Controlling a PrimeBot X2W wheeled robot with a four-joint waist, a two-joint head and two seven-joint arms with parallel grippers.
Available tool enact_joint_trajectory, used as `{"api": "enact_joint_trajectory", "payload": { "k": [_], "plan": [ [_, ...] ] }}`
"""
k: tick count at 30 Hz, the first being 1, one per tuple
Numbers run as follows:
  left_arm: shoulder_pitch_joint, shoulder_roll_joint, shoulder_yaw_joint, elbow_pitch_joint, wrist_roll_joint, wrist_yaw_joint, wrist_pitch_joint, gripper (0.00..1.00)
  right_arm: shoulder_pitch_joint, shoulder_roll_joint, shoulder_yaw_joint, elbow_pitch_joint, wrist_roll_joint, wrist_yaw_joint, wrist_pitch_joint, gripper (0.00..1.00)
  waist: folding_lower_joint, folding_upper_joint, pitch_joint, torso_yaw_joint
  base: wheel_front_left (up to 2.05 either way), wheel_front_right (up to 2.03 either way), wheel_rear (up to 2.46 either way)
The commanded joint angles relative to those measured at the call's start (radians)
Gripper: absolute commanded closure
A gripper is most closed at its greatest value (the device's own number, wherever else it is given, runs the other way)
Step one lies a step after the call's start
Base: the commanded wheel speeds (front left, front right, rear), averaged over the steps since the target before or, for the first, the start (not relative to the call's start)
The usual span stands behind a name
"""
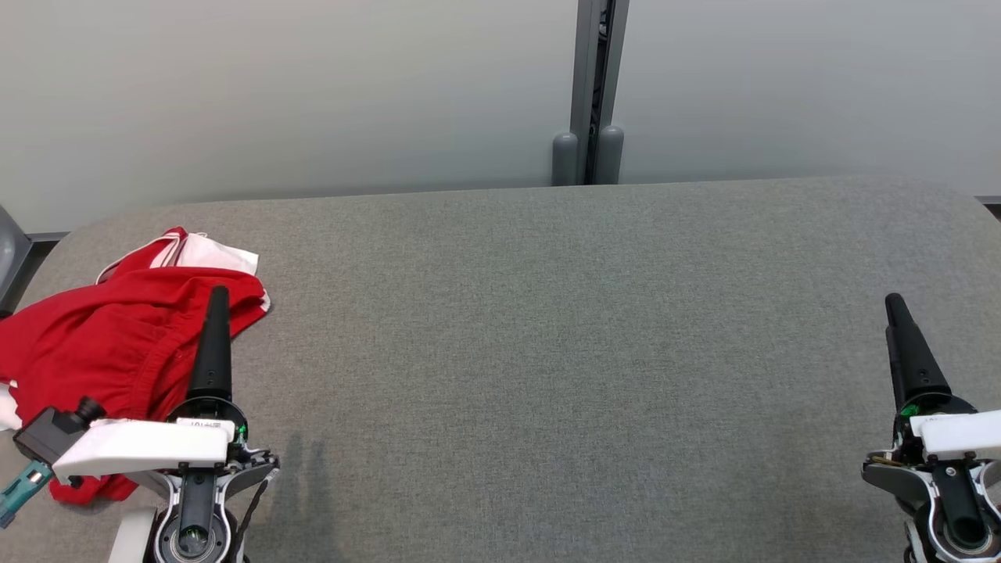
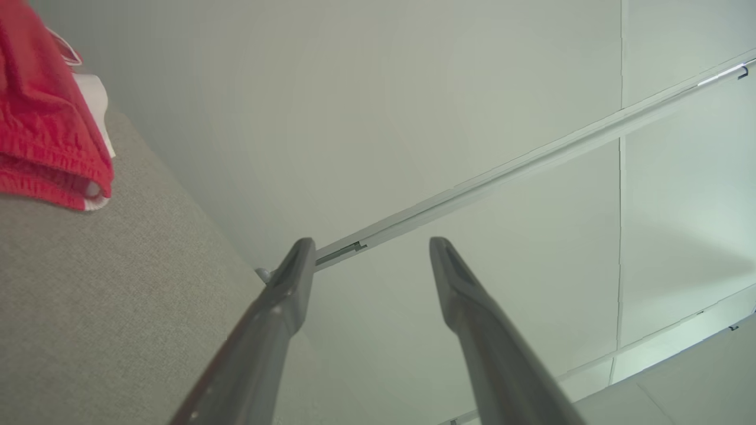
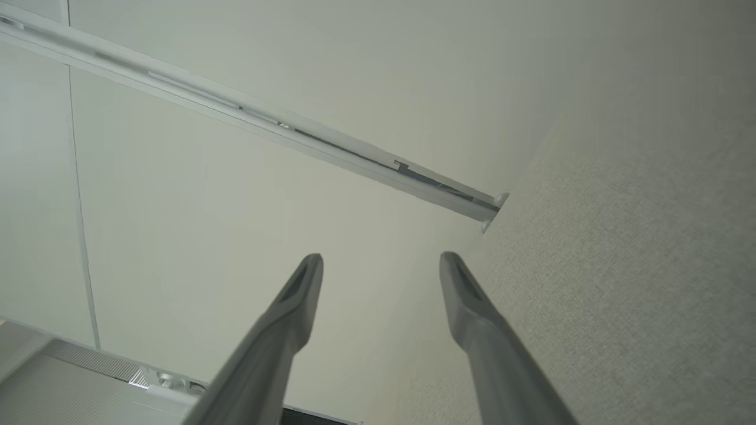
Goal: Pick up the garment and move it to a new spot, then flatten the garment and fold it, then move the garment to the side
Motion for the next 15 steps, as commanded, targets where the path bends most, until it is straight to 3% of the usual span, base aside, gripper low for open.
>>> {"api": "enact_joint_trajectory", "payload": {
  "k": [1, 15],
  "plan": [
    [-0.039, 0.016, -0.004, -0.034, 0.064, -0.001, -0.011, 0.0, -0.03, -0.018, 0.008, -0.033, -0.072, 0.001, -0.018, 0.0, 0.0, 0.0, -0.001, 0.0, 0.0, 0.0, 0.0],
    [-0.02, 0.029, -0.04, -0.075, 0.36, -0.001, -0.052, 0.0, -0.018, -0.047, 0.056, -0.091, -0.37, 0.002, -0.074, 0.0, 0.0, 0.0, -0.007, -0.001, 0.0, 0.0, 0.0]
  ]
}}
